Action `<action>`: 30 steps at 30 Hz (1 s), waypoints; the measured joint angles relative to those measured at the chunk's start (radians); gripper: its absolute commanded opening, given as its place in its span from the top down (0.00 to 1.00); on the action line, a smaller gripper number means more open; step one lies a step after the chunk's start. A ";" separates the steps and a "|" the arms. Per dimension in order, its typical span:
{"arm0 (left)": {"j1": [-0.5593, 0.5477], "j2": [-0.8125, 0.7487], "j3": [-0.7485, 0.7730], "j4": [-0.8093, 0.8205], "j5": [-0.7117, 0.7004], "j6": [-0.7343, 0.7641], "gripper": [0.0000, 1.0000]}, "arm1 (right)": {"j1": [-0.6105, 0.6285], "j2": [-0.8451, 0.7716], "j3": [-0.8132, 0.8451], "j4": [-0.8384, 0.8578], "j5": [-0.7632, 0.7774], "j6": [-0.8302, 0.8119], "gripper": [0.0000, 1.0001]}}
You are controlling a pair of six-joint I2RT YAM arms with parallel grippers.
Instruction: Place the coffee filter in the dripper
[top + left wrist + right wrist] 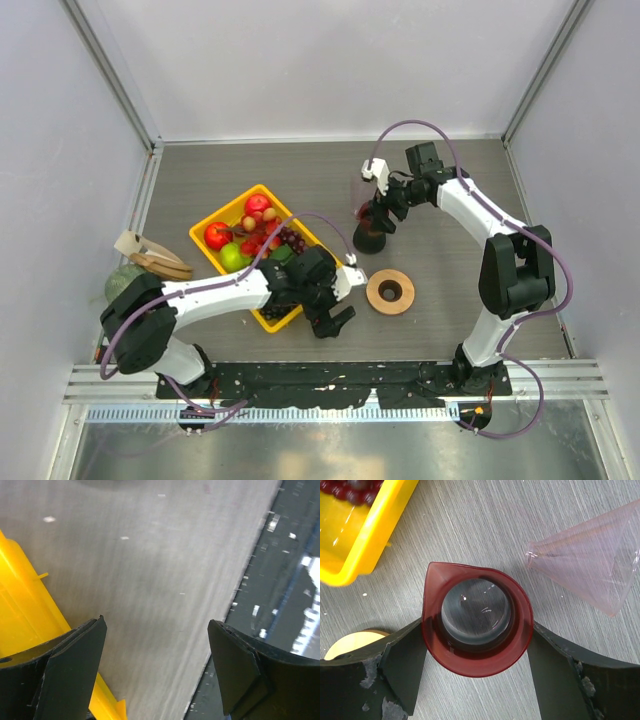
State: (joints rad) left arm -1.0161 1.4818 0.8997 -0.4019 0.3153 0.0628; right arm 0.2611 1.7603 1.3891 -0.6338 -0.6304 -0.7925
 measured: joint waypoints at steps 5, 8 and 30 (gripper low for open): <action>0.145 0.010 0.000 0.009 -0.031 0.000 0.05 | 0.010 0.000 0.004 -0.011 0.000 -0.002 0.20; 0.236 0.015 0.002 0.005 -0.051 0.019 0.04 | 0.020 0.000 0.004 -0.015 0.000 -0.002 0.20; 0.605 0.024 0.150 -0.120 0.096 0.172 0.01 | 0.093 0.014 0.004 -0.017 -0.015 0.070 0.19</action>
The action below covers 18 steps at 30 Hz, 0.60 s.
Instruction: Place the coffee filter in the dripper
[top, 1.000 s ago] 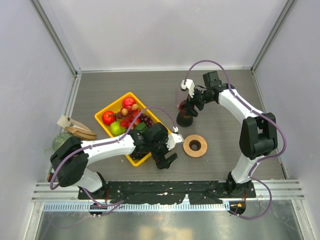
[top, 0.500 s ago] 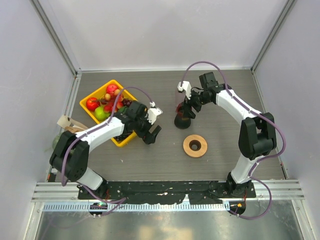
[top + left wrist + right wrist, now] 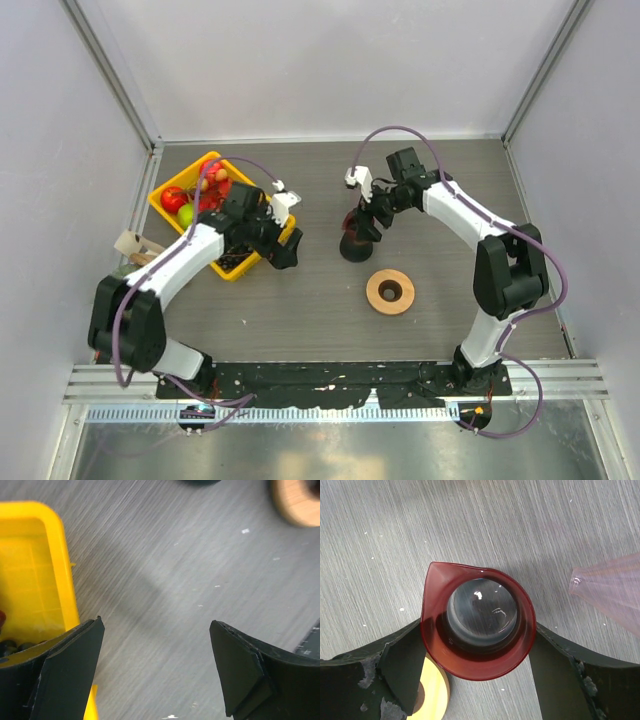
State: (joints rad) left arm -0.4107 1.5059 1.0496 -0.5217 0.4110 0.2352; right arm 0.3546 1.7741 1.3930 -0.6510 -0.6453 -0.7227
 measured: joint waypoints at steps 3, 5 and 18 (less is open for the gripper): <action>0.000 -0.131 -0.002 -0.010 0.069 -0.047 0.01 | 0.018 0.000 -0.005 0.015 0.003 0.026 0.19; 0.000 -0.216 -0.002 -0.010 0.087 -0.072 0.01 | 0.029 -0.001 -0.016 0.037 0.006 0.045 0.18; 0.192 -0.397 -0.016 -0.042 0.028 -0.185 0.01 | 0.173 -0.035 -0.107 0.202 0.065 0.204 0.16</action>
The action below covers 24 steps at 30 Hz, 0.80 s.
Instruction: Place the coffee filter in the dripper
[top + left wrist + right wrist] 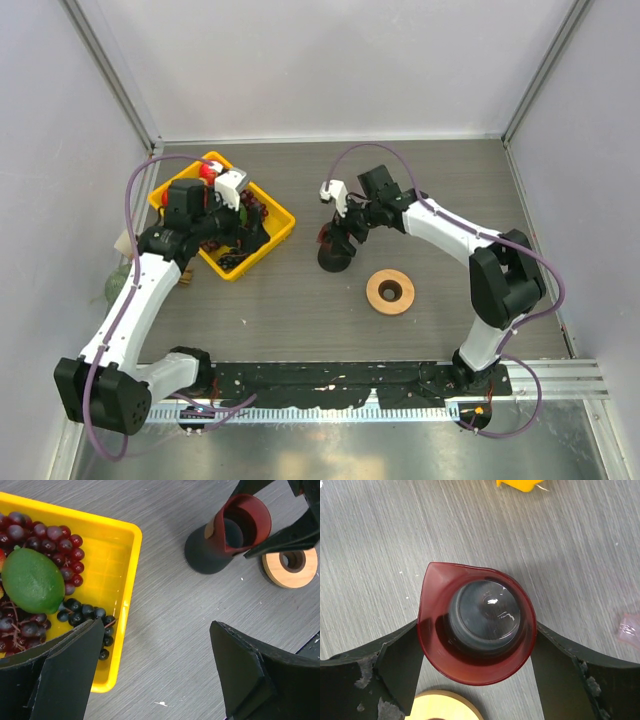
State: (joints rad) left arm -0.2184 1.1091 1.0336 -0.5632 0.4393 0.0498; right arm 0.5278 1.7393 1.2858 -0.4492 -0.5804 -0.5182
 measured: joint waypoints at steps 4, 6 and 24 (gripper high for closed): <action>0.014 -0.003 0.000 -0.017 -0.002 -0.014 0.01 | 0.046 -0.007 -0.020 0.036 0.025 0.058 0.13; 0.016 -0.004 0.000 -0.025 -0.002 -0.017 0.01 | 0.064 -0.007 -0.030 0.042 0.036 0.089 0.05; 0.024 -0.004 0.021 -0.072 0.029 -0.038 0.01 | 0.004 -0.086 0.072 -0.134 0.000 0.142 0.05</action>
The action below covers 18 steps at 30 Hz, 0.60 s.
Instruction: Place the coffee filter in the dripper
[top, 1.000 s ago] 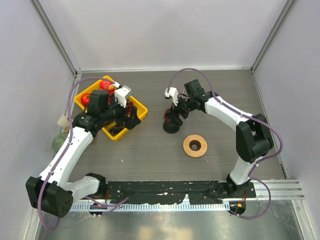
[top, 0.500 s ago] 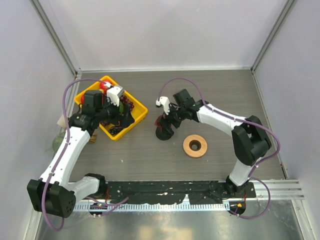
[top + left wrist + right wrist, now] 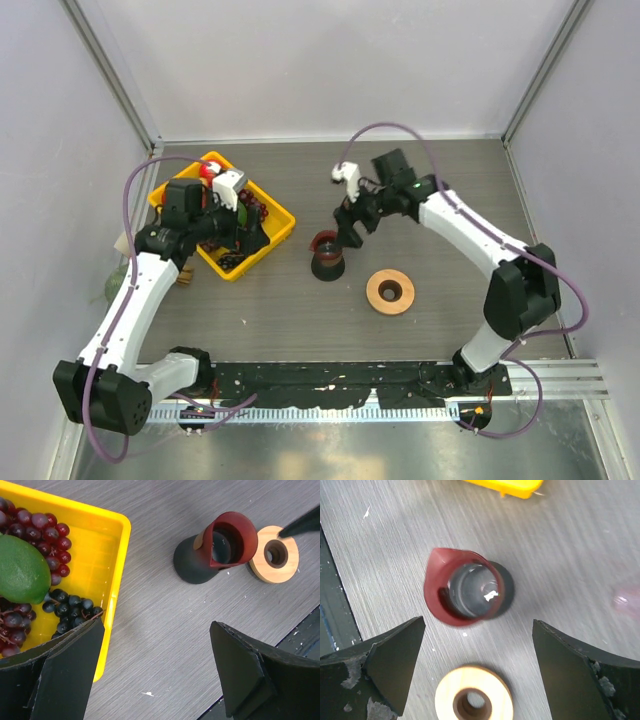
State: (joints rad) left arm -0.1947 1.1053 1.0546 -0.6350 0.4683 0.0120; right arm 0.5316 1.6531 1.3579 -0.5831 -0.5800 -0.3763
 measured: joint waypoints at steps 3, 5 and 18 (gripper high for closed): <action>0.001 0.003 0.027 -0.014 0.017 0.005 0.01 | -0.118 -0.027 0.074 -0.123 -0.066 -0.048 0.05; 0.000 0.013 0.055 -0.022 0.039 0.013 0.01 | -0.218 -0.040 0.095 -0.217 -0.108 -0.095 0.04; 0.000 0.099 0.127 -0.029 0.187 0.008 0.01 | -0.528 0.109 -0.104 -0.505 -0.170 -0.302 0.02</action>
State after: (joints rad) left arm -0.1944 1.2041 1.1816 -0.6636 0.6556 0.0204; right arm 0.0032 1.7618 1.2537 -1.0885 -0.7502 -0.6781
